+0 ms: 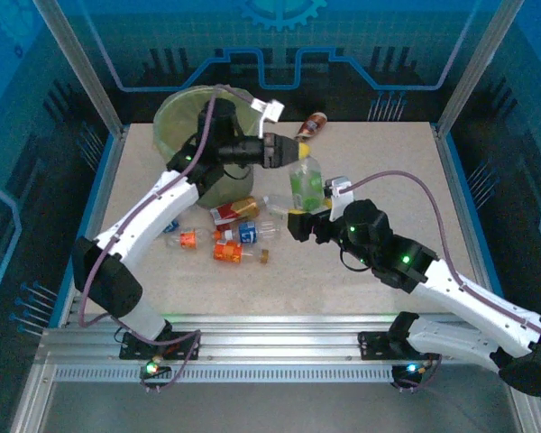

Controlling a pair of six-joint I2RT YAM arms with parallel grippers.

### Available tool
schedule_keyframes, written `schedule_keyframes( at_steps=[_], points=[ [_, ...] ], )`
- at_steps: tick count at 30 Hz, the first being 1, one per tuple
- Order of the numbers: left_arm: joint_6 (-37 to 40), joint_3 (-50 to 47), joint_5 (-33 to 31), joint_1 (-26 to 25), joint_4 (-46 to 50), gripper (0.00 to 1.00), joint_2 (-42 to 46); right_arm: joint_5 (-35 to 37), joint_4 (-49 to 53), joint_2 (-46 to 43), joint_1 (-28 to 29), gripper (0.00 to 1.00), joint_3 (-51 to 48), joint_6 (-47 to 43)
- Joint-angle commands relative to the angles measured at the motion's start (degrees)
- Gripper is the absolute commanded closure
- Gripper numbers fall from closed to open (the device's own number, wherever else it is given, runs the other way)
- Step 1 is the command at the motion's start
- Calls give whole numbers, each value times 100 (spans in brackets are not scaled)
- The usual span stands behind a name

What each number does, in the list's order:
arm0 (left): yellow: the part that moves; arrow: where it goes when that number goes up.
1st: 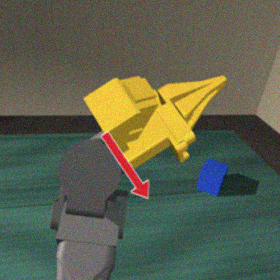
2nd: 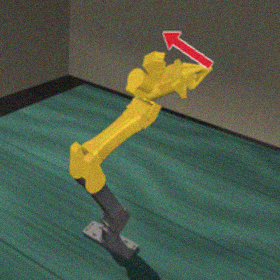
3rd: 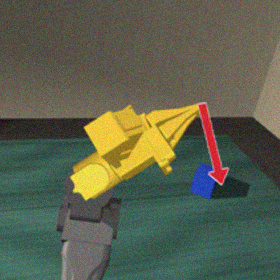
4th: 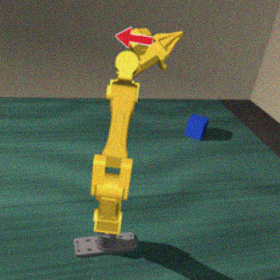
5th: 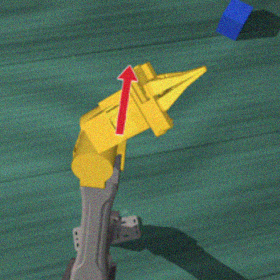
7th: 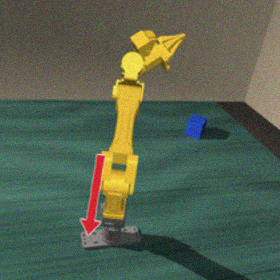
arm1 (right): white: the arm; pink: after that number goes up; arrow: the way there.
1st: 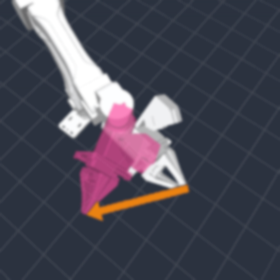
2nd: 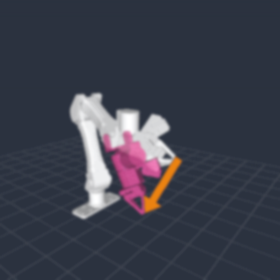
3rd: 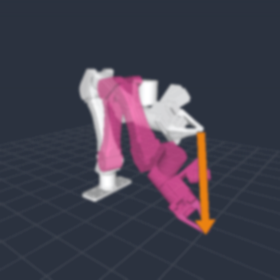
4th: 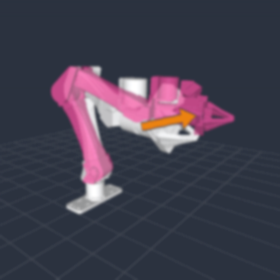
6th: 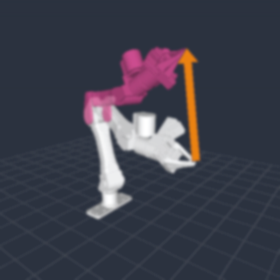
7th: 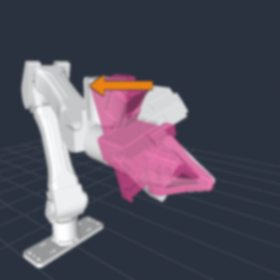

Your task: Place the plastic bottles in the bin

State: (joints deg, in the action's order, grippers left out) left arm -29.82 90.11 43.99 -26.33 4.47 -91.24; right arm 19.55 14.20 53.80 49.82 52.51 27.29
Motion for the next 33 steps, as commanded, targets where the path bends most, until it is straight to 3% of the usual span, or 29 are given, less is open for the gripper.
schedule_keyframes(
  at_steps=[1, 11, 19, 33],
  points=[
    [398, 271, -450, 467, 309, 100, 348, -181, 193, -23, 6, 0, 238, -49],
    [1330, 1227, -1699, 1700, 1241, 100, 667, -31, 412, 266, 19, 0, 372, 64],
    [2193, 1636, -2492, 2435, 1529, 100, 408, 97, 749, 784, 19, 0, 753, 181],
    [3732, 2511, -3180, 2674, 2232, 100, -996, 456, 1750, 1826, -60, 0, 1595, 778]
  ],
)
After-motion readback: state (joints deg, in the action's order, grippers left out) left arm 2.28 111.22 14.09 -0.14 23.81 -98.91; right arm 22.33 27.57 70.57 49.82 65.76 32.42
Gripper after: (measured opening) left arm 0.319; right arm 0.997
